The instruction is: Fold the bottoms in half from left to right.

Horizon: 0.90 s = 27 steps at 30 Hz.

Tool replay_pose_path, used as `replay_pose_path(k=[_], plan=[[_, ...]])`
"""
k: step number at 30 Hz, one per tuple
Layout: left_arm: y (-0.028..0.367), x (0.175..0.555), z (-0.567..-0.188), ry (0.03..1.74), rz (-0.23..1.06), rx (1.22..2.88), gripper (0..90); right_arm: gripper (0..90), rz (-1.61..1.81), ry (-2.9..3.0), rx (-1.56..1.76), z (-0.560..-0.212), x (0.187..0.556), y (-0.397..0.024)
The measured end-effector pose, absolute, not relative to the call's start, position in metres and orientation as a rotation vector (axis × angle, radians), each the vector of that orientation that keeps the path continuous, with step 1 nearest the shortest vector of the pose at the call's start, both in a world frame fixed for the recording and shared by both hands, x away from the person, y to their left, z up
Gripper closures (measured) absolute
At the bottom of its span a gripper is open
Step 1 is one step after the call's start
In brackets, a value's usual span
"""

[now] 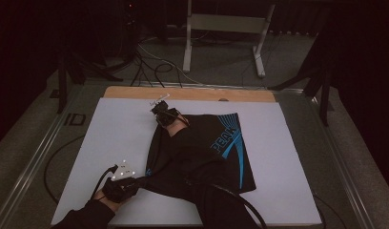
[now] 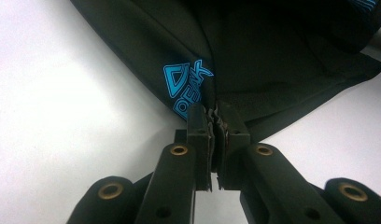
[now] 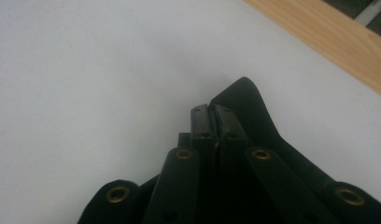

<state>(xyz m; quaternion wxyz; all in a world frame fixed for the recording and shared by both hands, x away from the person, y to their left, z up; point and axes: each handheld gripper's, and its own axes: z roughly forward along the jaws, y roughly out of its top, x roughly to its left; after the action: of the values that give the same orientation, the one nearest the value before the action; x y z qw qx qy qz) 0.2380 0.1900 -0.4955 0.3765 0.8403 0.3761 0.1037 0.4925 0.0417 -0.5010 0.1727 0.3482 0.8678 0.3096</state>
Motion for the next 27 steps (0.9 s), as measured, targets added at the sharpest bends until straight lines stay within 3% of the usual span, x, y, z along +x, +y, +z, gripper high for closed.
replay_pose_path(k=[27], plan=[[0.176, 0.237, -0.478, 0.892, 0.270, 2.126, 85.9, 88.5, 0.965, 2.427, 0.908, -0.463, 0.486, 0.011]])
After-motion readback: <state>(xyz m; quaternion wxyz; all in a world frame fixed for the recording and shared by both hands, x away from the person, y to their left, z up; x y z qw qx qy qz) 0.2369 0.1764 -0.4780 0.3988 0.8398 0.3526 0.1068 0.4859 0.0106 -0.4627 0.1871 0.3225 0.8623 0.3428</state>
